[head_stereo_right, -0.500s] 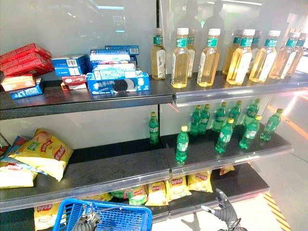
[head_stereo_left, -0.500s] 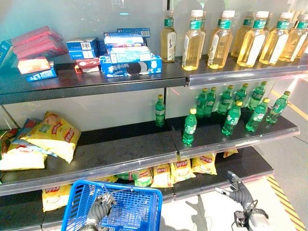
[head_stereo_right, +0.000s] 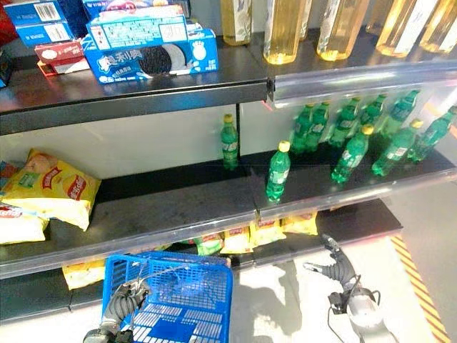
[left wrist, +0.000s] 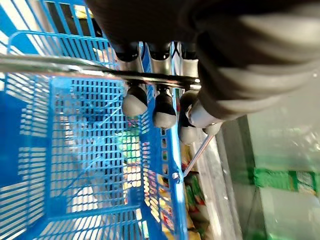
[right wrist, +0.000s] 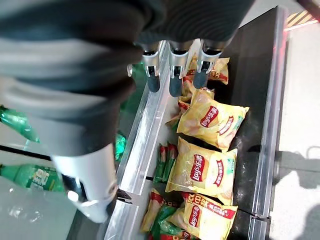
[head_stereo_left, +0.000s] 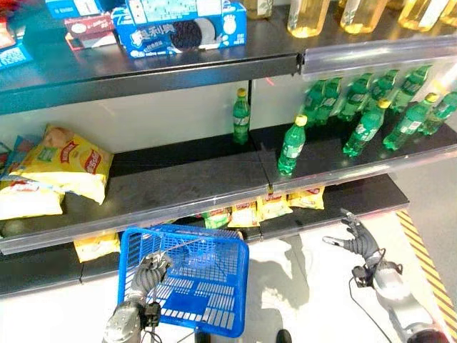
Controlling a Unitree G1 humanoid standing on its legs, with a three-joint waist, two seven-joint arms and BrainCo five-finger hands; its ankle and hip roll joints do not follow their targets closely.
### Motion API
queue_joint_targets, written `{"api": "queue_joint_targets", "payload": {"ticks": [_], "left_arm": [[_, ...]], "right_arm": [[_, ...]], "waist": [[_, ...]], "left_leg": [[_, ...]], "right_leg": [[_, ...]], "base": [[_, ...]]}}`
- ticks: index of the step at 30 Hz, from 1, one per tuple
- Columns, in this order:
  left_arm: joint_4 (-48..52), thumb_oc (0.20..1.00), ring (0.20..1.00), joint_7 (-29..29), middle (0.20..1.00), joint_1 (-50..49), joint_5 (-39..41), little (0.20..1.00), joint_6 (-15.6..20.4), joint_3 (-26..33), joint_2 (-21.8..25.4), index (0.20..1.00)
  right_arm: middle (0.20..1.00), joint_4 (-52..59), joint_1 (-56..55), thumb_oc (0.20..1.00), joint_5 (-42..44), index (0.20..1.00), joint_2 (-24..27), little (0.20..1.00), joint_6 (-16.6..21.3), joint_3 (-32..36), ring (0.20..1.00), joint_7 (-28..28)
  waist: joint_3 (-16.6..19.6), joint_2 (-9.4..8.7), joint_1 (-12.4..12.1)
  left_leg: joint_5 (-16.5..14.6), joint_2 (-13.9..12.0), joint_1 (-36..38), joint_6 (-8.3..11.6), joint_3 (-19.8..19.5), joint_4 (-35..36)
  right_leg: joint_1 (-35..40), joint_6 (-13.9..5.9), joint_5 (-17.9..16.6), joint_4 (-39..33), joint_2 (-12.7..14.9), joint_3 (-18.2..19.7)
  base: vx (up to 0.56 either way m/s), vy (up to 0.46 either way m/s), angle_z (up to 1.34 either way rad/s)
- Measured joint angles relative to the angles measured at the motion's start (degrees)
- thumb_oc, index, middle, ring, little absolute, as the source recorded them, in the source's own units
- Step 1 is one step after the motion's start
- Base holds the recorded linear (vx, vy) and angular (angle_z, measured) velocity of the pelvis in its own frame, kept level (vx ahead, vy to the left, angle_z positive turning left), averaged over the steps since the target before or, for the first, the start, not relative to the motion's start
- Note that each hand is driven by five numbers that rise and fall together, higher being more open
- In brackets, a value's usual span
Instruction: Pick up the snacks into the basket
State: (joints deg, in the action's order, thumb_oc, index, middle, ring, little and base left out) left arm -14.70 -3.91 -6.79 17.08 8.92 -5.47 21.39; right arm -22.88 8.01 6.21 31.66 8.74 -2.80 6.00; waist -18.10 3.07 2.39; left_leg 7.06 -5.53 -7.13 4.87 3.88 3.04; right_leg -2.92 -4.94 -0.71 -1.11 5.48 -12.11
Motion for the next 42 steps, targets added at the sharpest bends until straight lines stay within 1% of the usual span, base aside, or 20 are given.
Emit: {"api": "queue_joint_targets", "payload": {"ticks": [8, 12, 15, 16, 17, 19, 20, 21, 22, 23, 24, 28, 30, 31, 33, 36, 37, 38, 40, 42], "left_arm": [[0.01, 0.200, 0.200, -0.10, 0.200, 0.31, 0.72, 0.200, 0.07, 0.00, 0.04, 0.200], [-0.11, 0.200, 0.200, -0.17, 0.200, 0.66, 0.71, 0.200, 0.08, 0.08, 1.19, 0.200], [-0.28, 0.200, 0.200, -0.14, 0.200, 0.90, 0.70, 0.200, 0.08, 0.01, 1.22, 0.200], [-0.24, 0.200, 0.200, -0.07, 0.200, 1.18, 0.69, 0.200, 0.09, -0.02, 1.04, 0.200], [-0.35, 0.200, 0.200, -0.04, 0.200, 1.38, 0.68, 0.200, 0.14, -0.06, 0.93, 0.200], [-0.28, 0.200, 0.200, -0.22, 0.200, 1.49, 0.59, 0.200, 0.40, -0.04, 0.55, 0.200], [-0.23, 0.200, 0.200, -0.38, 0.200, 1.03, 0.58, 0.200, 0.43, 0.13, 0.58, 0.200], [-0.12, 0.200, 0.200, -0.67, 0.200, 0.20, 0.57, 0.200, 0.48, 0.61, 0.94, 0.200], [-0.43, 0.200, 0.200, -0.79, 0.200, 1.02, 0.55, 0.200, 0.35, 0.67, 1.39, 0.200], [-0.62, 0.200, 0.200, -1.18, 0.200, 1.40, 0.38, 0.200, 0.35, 1.00, 1.54, 0.200], [-0.73, 0.200, 0.200, -1.40, 0.200, 0.92, -0.16, 0.200, 0.31, 1.24, 2.06, 0.200], [-0.93, 0.200, 0.200, -2.12, 0.200, 1.65, -0.59, 0.200, 0.29, 2.42, 2.76, 0.200], [-2.33, 0.200, 0.200, -2.70, 0.200, 2.76, -0.60, 0.200, 0.30, 3.72, 2.30, 0.200], [-2.21, 0.200, 0.200, -2.80, 0.200, 2.62, -0.59, 0.200, 0.41, 4.54, 2.07, 0.200], [-2.43, 0.200, 0.200, -2.98, 0.200, 2.67, -0.57, 0.200, 0.40, 4.68, 2.43, 0.200], [-2.66, 0.200, 0.200, -3.51, 0.200, 2.85, -0.56, 0.200, 0.37, 4.31, 2.78, 0.200], [-2.65, 0.200, 0.200, -3.68, 0.200, 3.12, -0.55, 0.200, 0.38, 4.11, 3.32, 0.200], [-3.02, 0.200, 0.200, -3.65, 0.200, 3.14, -0.59, 0.200, 0.44, 4.51, 3.39, 0.200], [-2.63, 0.200, 0.200, -4.17, 0.200, 0.98, -0.55, 0.200, 0.34, 4.40, 2.74, 0.200], [-2.59, 0.200, 0.200, -4.32, 0.200, 0.31, -0.52, 0.200, 0.38, 4.49, 1.20, 0.200]], "right_arm": [[1.000, -0.55, 4.19, 1.000, 0.92, 1.000, 0.93, 1.000, 0.03, 2.40, 1.000, 2.22], [1.000, -0.80, 4.44, 1.000, 1.51, 1.000, 0.80, 1.000, 0.12, 3.38, 1.000, 3.21], [1.000, -0.75, 3.69, 1.000, 2.40, 1.000, 0.73, 1.000, 0.84, 6.26, 1.000, 3.60], [1.000, -0.73, 2.93, 1.000, 2.41, 1.000, 0.78, 1.000, 1.11, 7.78, 1.000, 4.12], [1.000, -0.74, 2.61, 1.000, 2.45, 1.000, 0.54, 1.000, 1.17, 8.87, 1.000, 4.63], [1.000, -0.79, 2.44, 1.000, 2.96, 1.000, 0.38, 1.000, 1.25, 9.31, 1.000, 5.41], [1.000, -0.79, 2.66, 1.000, 3.02, 1.000, 0.02, 1.000, 1.24, 9.03, 1.000, 5.42], [1.000, -0.47, 2.63, 1.000, 3.19, 1.000, -0.90, 1.000, 1.45, 8.35, 1.000, 5.41], [1.000, -0.47, 2.05, 1.000, 3.52, 1.000, -1.88, 1.000, 1.60, 8.48, 1.000, 5.48], [1.000, -0.80, 1.08, 1.000, 3.54, 1.000, -3.86, 1.000, 1.60, 8.48, 1.000, 5.39], [1.000, -0.73, 1.40, 1.000, 3.55, 1.000, -5.99, 1.000, 1.58, 8.22, 1.000, 5.21], [1.000, -1.03, 1.14, 1.000, 3.55, 1.000, -6.26, 1.000, 1.71, 6.46, 1.000, 4.55], [1.000, -1.38, 0.40, 1.000, 3.55, 1.000, -6.18, 1.000, 1.66, 6.59, 1.000, 4.48], [1.000, -1.35, 0.05, 1.000, 3.49, 1.000, -6.10, 1.000, 1.64, 6.60, 1.000, 4.42], [1.000, -1.31, -0.70, 1.000, 3.49, 1.000, -6.07, 1.000, 1.59, 6.57, 1.000, 4.28], [1.000, -0.81, -2.08, 1.000, 3.47, 1.000, -5.97, 1.000, 1.42, 6.56, 1.000, 4.21], [1.000, -0.28, -3.45, 1.000, 3.46, 1.000, -6.01, 1.000, 1.36, 6.55, 1.000, 4.19], [1.000, -0.41, -3.93, 1.000, 3.45, 1.000, -5.71, 1.000, 1.04, 6.43, 1.000, 3.97], [1.000, 0.09, -2.52, 1.000, 3.44, 1.000, -4.45, 1.000, 0.92, 6.58, 1.000, 3.52], [1.000, 0.46, -1.52, 1.000, 3.44, 1.000, -2.27, 1.000, 0.96, 6.62, 1.000, 3.28]], "waist": [[-0.46, 0.34, -0.26], [-2.05, -2.27, -0.79], [-2.51, -3.44, -1.73], [-2.60, -3.65, -1.74], [-2.76, -4.01, -1.50], [-2.49, -3.66, -1.54], [-2.32, -3.16, -2.07], [-1.64, -1.59, -2.80], [-1.96, -2.47, -2.05], [-1.80, -4.01, -1.93], [-2.00, -4.74, -2.38], [-2.12, -5.34, -1.61], [-2.05, -5.41, -1.52], [-1.97, -5.45, -1.77], [-1.92, -5.53, -1.72], [-1.69, -6.13, -1.64], [-1.13, -7.36, -1.83], [-1.21, -9.13, -1.73], [-0.98, -6.37, -1.83], [-1.02, -4.25, -1.75]], "left_leg": [[0.03, -0.26, -0.58, 0.02, -0.93, -0.64], [-0.09, -0.44, -0.66, 0.25, -1.20, -5.85], [1.72, -0.34, -3.09, 2.83, -4.09, -11.50], [2.74, 0.32, -4.14, 4.04, -5.24, -12.57], [1.10, 2.79, -6.28, 4.27, -7.40, -14.57], [-0.89, 7.39, -5.54, 2.54, -7.62, -11.06], [-2.00, 8.13, -4.37, 0.74, -8.28, -8.97], [-3.57, 7.59, -2.48, -5.73, -7.24, -5.88], [-3.00, 7.65, -2.64, -4.89, -7.14, -5.97], [-3.65, 7.88, -2.11, -5.58, -5.75, -5.55], [-3.59, 6.92, -0.49, -5.73, -3.07, -5.06], [-5.15, 5.82, 3.80, -6.48, 0.92, -4.83], [-5.39, 5.18, 4.52, -6.61, 1.58, -4.72], [-6.09, 4.96, 4.46, -6.87, 1.92, -4.80], [-6.07, 4.70, 4.19, -5.91, 1.14, -5.08], [-7.27, 4.64, 1.75, -3.42, -1.56, -9.20], [-8.66, 4.64, -0.35, -2.08, -2.80, -12.47], [-9.30, 5.53, -0.68, -0.53, -4.10, -13.76], [-9.82, 1.48, -2.10, 1.07, -3.84, -14.37], [-7.70, -1.47, -2.52, 3.14, -4.19, -11.49]], "right_leg": [[-1.02, 0.59, 1.67, 2.52, -0.11, -0.57], [-1.57, 1.44, 5.02, 7.17, 0.12, 1.41], [-1.26, 2.88, 5.91, 8.64, -0.19, 2.00], [-1.18, 3.60, 5.59, 8.22, 0.09, 2.20], [-1.06, 3.95, 5.08, 7.54, 0.84, 2.35], [-2.46, 3.71, 3.69, 6.70, 1.00, 3.79], [-3.12, 3.40, 3.21, 6.67, 0.09, 5.11], [-4.30, 3.41, 3.08, 7.47, -2.44, 5.93], [-4.63, 3.25, 3.14, 7.82, -2.25, 6.11], [-5.82, 2.87, 3.78, 9.87, -2.29, 6.85], [-7.89, 1.20, 4.20, 14.56, -1.96, 6.82], [-9.64, -4.11, 3.66, 22.59, -1.35, 5.19], [-10.92, -4.09, 4.81, 25.19, 0.98, 3.63], [-10.56, -4.31, 4.82, 23.10, 3.73, 3.09], [-8.28, -5.08, 3.74, 15.44, 9.74, 5.62], [-4.91, -6.86, -0.55, 4.78, 12.78, 9.90], [-3.41, -6.66, -1.26, 3.53, 12.48, 11.11], [-2.52, -8.05, -1.12, 5.26, 12.52, 9.58], [-4.35, -6.16, -1.23, 5.97, 9.02, 9.77], [-5.78, -4.58, -1.58, 5.75, 6.30, 8.88]], "base": [[0.00, -0.124, 0.06], [0.00, -0.166, -0.09], [0.03, -0.072, 0.05], [0.08, 0.044, 0.30], [0.08, 0.066, 0.25], [0.09, 0.107, -0.20], [0.18, 0.168, -0.84], [0.18, 0.158, -0.65], [0.21, 0.192, -0.51], [0.09, 0.094, -0.54], [0.06, 0.045, -0.87], [0.07, -0.012, -0.63], [0.13, -0.130, -0.35], [0.09, -0.131, -0.23], [0.11, -0.292, -0.07], [0.10, -0.394, 0.31], [0.01, -0.292, 0.71], [0.00, -0.189, 0.57], [-0.04, -0.239, -0.08], [-0.08, -0.186, -0.12]]}}
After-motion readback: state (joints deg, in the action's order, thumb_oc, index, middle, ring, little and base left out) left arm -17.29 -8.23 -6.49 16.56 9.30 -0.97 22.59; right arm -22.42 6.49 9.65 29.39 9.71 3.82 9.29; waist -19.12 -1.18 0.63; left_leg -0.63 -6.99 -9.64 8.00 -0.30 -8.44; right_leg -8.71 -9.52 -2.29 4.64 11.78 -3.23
